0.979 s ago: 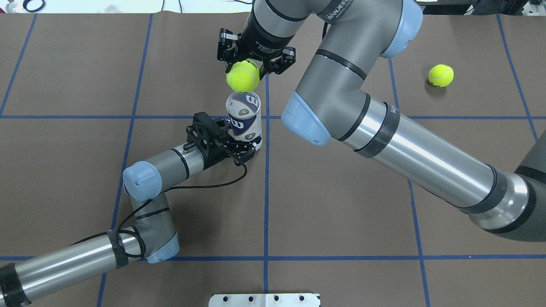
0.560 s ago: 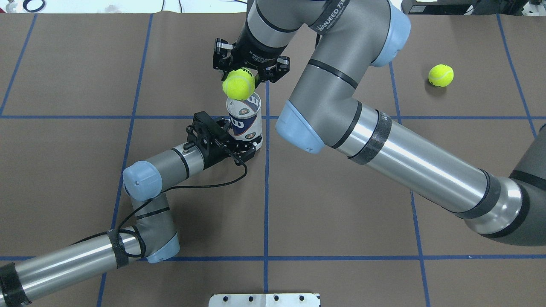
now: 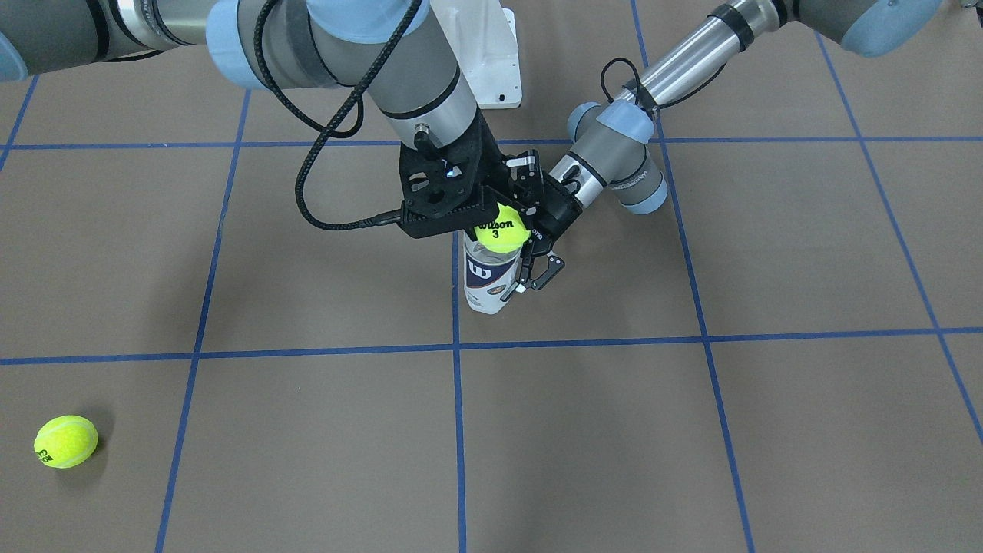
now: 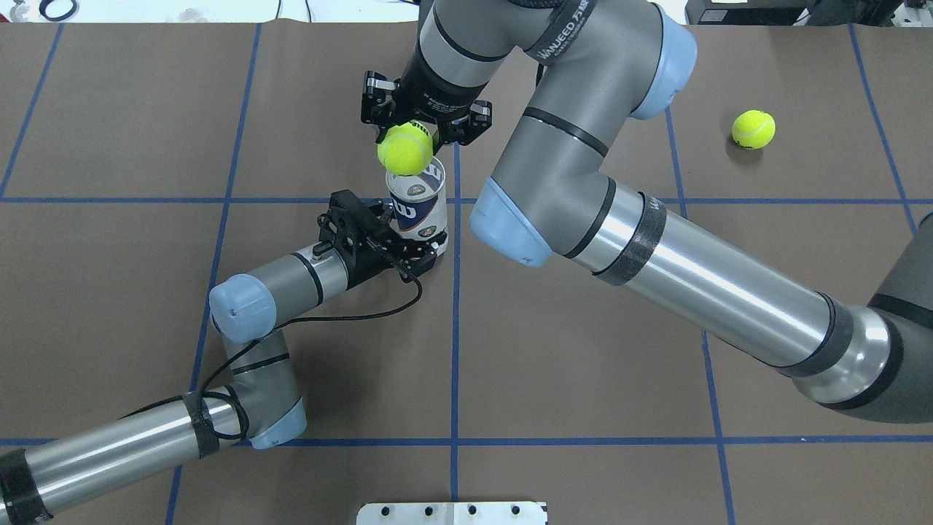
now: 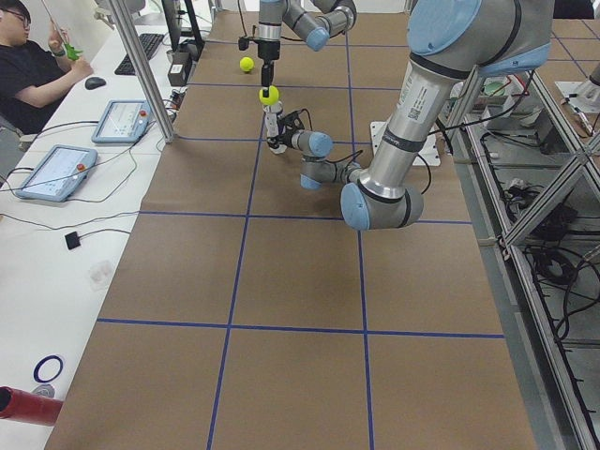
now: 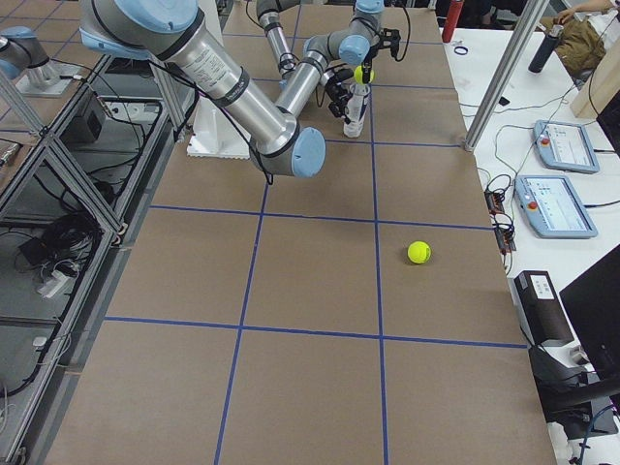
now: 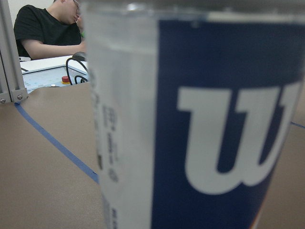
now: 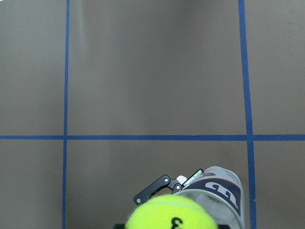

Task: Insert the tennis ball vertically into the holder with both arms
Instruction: 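Lower the ball into the can and open the right gripper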

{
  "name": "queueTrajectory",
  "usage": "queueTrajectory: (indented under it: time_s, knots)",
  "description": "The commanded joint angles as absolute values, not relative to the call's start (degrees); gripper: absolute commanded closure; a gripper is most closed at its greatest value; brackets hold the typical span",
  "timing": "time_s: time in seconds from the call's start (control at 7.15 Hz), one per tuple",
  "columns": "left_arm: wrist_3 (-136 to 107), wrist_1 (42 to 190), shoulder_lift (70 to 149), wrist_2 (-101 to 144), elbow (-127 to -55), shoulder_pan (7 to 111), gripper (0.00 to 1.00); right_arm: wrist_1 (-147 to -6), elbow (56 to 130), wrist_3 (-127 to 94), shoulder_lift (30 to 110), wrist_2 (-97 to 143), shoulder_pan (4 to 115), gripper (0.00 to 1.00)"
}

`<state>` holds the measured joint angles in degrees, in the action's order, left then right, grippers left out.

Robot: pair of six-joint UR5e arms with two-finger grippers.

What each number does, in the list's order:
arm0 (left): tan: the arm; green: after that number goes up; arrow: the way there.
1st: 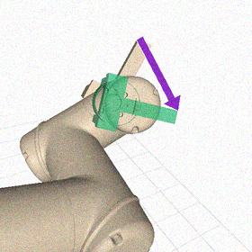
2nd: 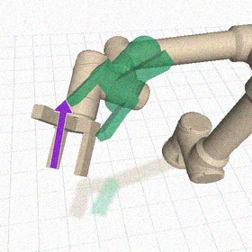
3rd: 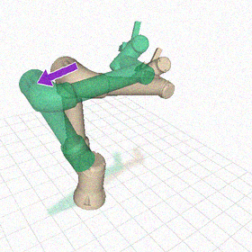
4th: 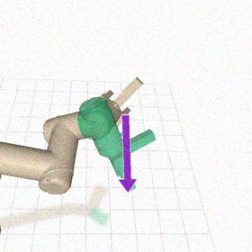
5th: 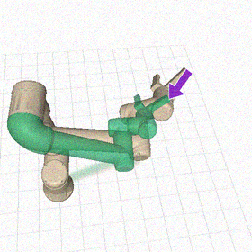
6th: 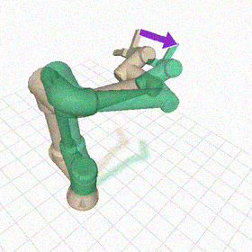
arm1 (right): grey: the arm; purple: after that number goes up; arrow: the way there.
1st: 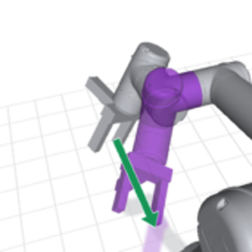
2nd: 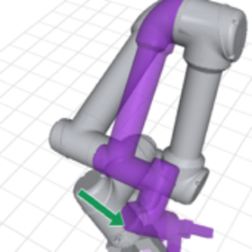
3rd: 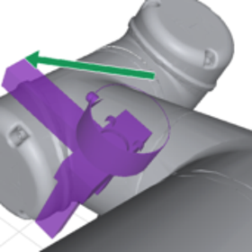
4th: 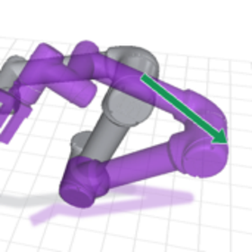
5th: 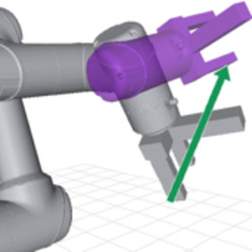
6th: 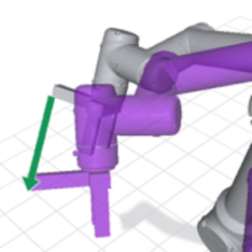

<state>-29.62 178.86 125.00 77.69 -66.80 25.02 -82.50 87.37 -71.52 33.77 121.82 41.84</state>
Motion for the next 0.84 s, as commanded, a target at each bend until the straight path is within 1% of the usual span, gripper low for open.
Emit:
queueTrajectory:
  time_s: [0.0,0.14,0.7]
  knots:
    - [-29.6,178.9,125.0,77.7,-66.8,25.0,0.21,-82.4,87.4,-72.0,33.8,121.8,41.8,0.04]
    - [-29.6,178.9,125.1,77.7,-66.8,25.0,0.21,-82.4,87.5,-72.1,33.8,121.8,41.8,0.02]
    - [-29.6,178.9,125.1,77.7,-66.8,25.0,0.21,-82.5,88.6,-72.2,33.8,121.7,41.9,0.01]
